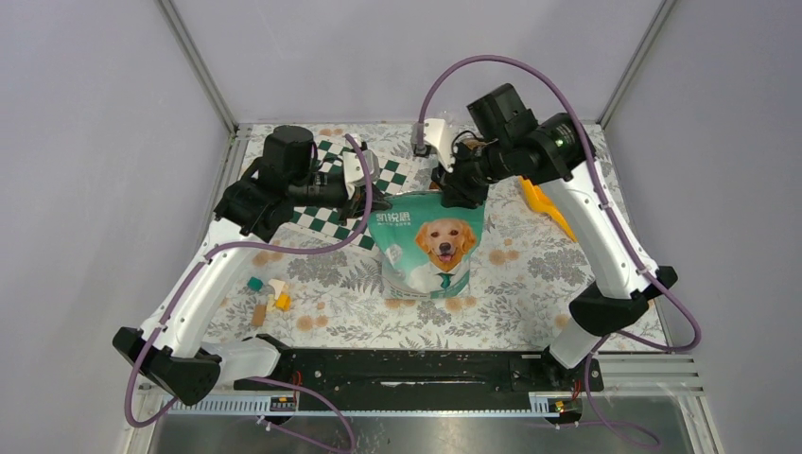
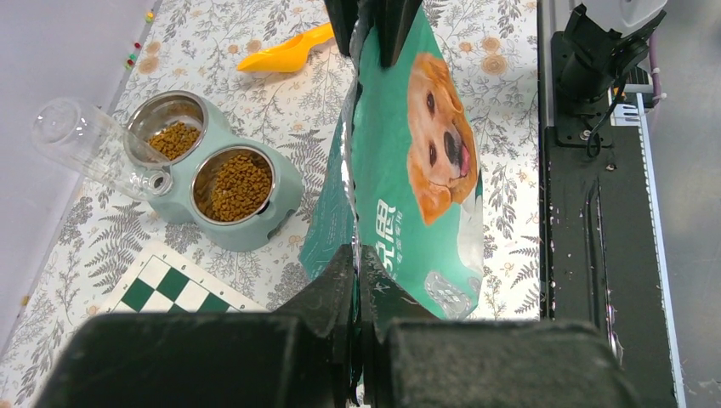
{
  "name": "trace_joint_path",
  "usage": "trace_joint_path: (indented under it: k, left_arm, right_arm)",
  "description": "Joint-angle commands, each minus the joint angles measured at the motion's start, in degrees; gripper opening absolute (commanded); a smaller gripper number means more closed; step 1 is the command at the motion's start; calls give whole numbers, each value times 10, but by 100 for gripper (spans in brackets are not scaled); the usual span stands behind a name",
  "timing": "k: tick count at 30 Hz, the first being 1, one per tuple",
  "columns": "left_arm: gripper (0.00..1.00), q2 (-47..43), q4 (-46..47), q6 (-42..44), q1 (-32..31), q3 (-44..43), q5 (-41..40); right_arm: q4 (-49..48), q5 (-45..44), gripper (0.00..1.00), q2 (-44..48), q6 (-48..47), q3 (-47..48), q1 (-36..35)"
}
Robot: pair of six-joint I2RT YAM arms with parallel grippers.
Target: Serve the pet food
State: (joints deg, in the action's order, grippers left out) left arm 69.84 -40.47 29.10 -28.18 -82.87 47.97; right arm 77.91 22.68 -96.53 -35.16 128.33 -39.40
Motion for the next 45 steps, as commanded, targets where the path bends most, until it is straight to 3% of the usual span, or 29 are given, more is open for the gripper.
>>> trace_joint_path:
  k: [1, 5, 9, 13, 14, 16, 18, 21, 23, 27, 30, 35, 37, 45]
  left_arm:
    - [0, -10, -2, 12, 1, -17, -13]
    - [0, -11, -3, 14, 1, -16, -15]
    - [0, -11, -2, 14, 1, -18, -19]
    - [0, -13, -2, 14, 1, -17, -25]
    - [0, -14, -2, 15, 1, -17, -27]
    - [0, -15, -3, 14, 1, -15, -28]
    - [0, -15, -2, 14, 1, -14, -30]
    - [0, -16, -2, 14, 1, -14, -32]
    - [0, -16, -2, 14, 1, -14, -32]
    - [0, -14, -2, 13, 1, -18, -33]
    - [7, -11, -2, 7, 1, -23, -27]
    - [11, -7, -3, 0, -1, -22, -21]
    - [12, -9, -2, 0, -1, -20, -25]
    - [9, -26, -7, 5, 0, -10, -46]
  right_arm:
    - [17, -25, 32, 51, -12, -15, 34]
    - [27, -24, 27, 64, -27, -45, 50]
    - [27, -18, 0, 71, -30, -55, 56]
    - [12, -28, 0, 80, -23, -63, 61]
    - [6, -34, 4, 85, -21, -70, 63]
    - [-1, -41, 24, 95, -21, -81, 66]
    - [-2, -44, 30, 100, -22, -90, 71]
    - [-2, -41, 21, 103, -23, -98, 76]
    - [-4, -41, 1, 105, -23, -100, 78]
    - [-16, -34, 0, 114, -22, -109, 82]
    - [-29, -27, 0, 123, -20, -116, 82]
    - [-41, 11, 32, 116, 4, -112, 81]
    - [-44, 36, 39, 103, 24, -98, 81]
    - [-56, 32, 46, 37, 49, -39, 14]
